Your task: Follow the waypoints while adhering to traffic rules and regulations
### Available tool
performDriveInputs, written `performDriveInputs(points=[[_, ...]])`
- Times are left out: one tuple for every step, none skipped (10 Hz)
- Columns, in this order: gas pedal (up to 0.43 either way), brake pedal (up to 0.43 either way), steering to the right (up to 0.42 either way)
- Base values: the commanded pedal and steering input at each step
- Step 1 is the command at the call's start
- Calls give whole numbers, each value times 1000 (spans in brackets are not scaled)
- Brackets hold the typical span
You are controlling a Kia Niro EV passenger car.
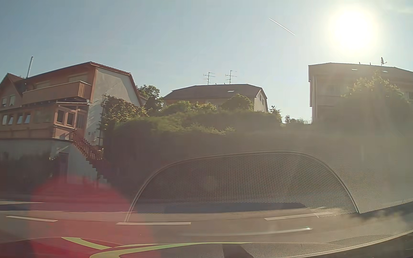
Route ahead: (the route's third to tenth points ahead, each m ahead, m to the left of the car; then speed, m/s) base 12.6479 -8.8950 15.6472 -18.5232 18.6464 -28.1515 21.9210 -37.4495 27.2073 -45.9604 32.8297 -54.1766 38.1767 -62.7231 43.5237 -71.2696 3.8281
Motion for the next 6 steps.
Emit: performDriveInputs(points=[[169,0,408],[169,0,408],[177,0,408],[177,0,408],[189,0,409],[197,0,411]])
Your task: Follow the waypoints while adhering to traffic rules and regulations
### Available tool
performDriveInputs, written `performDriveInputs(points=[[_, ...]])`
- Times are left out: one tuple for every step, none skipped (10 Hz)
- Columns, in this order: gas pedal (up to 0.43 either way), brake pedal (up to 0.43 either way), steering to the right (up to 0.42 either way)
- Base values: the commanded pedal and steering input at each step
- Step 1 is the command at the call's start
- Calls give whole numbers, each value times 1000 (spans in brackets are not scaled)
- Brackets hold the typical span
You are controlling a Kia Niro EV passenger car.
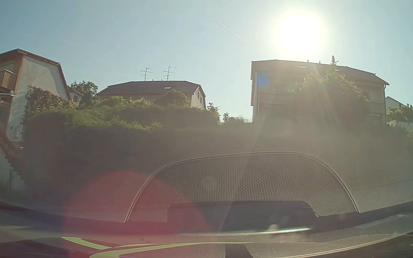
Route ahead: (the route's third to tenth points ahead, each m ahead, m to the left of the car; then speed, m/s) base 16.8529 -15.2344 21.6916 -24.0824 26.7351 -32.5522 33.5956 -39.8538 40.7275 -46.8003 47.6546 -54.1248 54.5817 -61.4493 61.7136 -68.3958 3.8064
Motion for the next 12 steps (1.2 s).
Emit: performDriveInputs(points=[[197,0,415],[197,0,416],[197,0,417],[197,0,416],[197,0,416],[197,0,416],[197,0,416],[197,0,417],[209,0,416],[209,0,416],[220,0,417],[220,0,424]])
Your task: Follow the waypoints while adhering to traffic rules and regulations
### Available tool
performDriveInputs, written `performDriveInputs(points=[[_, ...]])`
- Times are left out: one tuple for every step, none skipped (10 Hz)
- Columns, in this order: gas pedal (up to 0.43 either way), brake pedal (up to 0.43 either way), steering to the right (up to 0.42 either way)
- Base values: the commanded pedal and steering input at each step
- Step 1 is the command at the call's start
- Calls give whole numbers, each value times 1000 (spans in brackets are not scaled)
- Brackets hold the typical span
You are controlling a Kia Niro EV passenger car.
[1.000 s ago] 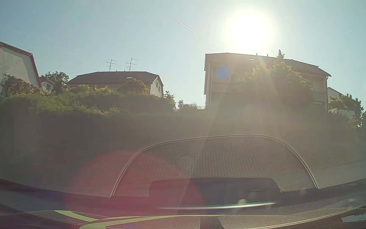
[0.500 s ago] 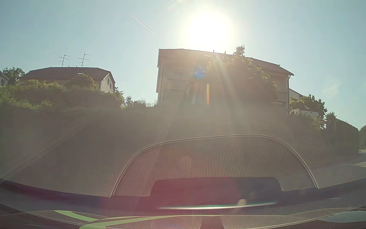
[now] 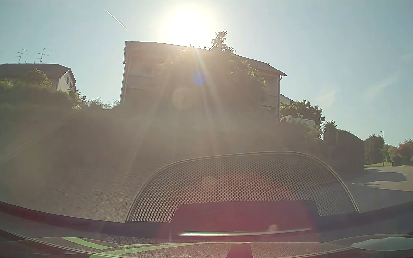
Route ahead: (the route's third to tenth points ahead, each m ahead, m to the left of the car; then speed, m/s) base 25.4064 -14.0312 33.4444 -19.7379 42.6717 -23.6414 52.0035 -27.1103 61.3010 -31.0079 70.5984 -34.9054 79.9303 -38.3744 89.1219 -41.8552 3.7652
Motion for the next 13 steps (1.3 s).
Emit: performDriveInputs(points=[[228,0,438],[248,0,447],[248,0,456],[260,0,460],[260,0,463],[280,0,464],[287,0,464],[299,0,462],[299,0,455],[311,0,441],[331,0,422],[331,0,402],[331,0,365]])
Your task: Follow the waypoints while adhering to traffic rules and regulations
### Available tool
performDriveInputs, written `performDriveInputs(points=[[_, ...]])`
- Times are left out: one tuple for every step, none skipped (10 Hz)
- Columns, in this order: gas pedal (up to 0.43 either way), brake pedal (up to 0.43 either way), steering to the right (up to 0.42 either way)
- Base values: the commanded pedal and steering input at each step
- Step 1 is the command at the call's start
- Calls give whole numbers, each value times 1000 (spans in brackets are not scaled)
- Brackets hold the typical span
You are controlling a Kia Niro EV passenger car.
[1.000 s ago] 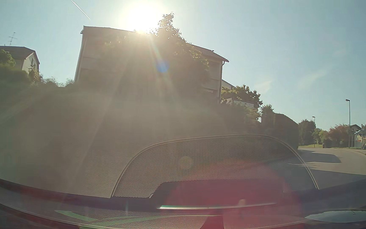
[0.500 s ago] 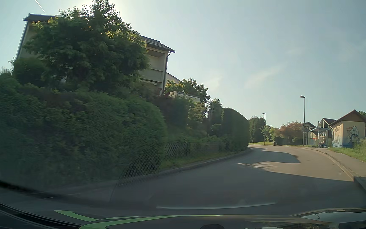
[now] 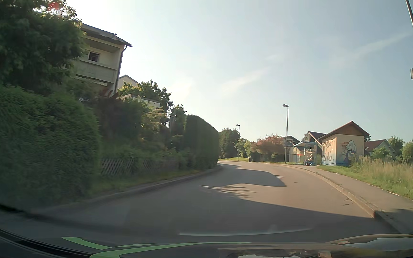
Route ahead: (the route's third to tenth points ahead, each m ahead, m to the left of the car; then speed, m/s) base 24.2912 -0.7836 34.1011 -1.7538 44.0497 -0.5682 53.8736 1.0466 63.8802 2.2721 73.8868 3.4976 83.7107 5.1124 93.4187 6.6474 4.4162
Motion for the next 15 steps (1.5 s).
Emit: performDriveInputs(points=[[339,0,322],[350,0,289],[358,0,241],[370,0,197],[370,0,171],[398,0,139],[409,0,107],[409,0,87],[429,0,67],[429,0,52],[429,0,44],[441,0,33],[441,0,23],[441,0,12],[441,0,4]])
